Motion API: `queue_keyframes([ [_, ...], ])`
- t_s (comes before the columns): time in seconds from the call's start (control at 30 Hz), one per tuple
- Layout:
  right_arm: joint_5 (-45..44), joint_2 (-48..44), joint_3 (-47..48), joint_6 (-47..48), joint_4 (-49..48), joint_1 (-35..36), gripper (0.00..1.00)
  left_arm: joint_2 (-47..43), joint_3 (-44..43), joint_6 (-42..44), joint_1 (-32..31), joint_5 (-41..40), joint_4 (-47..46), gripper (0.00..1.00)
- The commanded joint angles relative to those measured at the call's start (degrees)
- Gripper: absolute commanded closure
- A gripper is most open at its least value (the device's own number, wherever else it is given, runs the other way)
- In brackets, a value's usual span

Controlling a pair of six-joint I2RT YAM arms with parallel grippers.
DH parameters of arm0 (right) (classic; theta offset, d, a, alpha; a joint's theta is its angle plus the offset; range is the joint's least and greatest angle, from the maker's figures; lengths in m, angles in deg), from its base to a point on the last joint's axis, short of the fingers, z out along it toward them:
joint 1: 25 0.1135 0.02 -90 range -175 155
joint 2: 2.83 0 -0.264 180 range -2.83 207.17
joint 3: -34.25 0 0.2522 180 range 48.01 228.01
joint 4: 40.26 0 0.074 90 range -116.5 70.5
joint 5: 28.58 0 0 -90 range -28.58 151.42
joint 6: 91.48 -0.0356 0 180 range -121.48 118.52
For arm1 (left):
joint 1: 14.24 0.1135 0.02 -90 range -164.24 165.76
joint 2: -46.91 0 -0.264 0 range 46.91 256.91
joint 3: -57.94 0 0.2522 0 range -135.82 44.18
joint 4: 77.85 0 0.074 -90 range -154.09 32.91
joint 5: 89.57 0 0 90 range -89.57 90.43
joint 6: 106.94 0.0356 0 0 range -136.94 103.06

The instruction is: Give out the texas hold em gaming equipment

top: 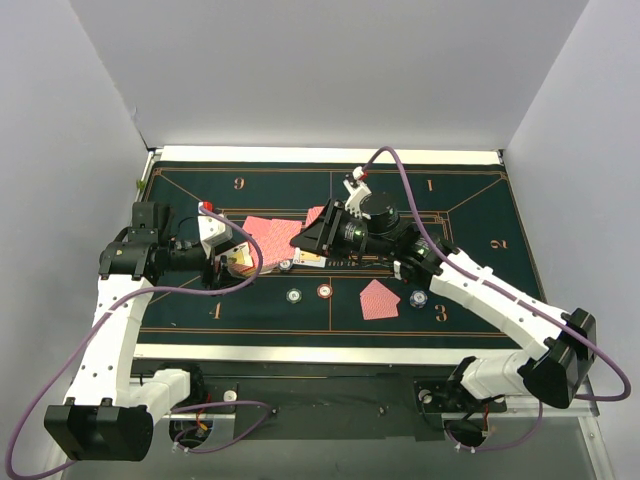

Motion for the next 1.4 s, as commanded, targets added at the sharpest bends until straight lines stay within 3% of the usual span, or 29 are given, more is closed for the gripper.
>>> queue_keyframes([
  [0.0,-0.2,-1.4,1.6,0.7,-1.9,-0.3,0.67,-0.4,-1.3,-0.2,0.4,3.5,-2.4,1.00],
  [0.17,-0.5,-1.7,2.2,0.8,-2.0,-0.7,0.59,-0.5,-1.3,-0.3,0.4,3.4,-2.4,1.00],
  [0.4,-1.3,-0.9,3.2,0.6,-1.7,-1.1,0.36,-0.7,-1.5,-0.3,0.4,3.4,-2.4,1.00],
  [0.6,-1.0,3.5,6.3,-0.2,-4.2,-0.9,0.35,-0.6,-1.6,-0.5,0.4,3.4,-2.4,1.00],
  [0.87,-0.4,7.1,9.0,-1.2,-4.2,0.1,0.46,-0.7,-2.3,-0.9,0.4,3.2,-2.4,1.00],
  [1.0,-0.2,6.2,6.9,-1.4,-4.3,0.0,0.55,-0.8,-2.3,-0.9,0.4,3.1,-2.4,1.00],
  [1.2,-0.1,4.3,4.8,-2.4,-4.0,-0.2,0.78,-0.5,-2.7,-1.0,0.4,2.9,-2.7,1.00],
  [1.37,-0.9,2.0,3.4,-2.7,-3.5,-0.9,0.84,-0.2,-3.0,-1.1,0.4,2.9,-2.7,1.00],
])
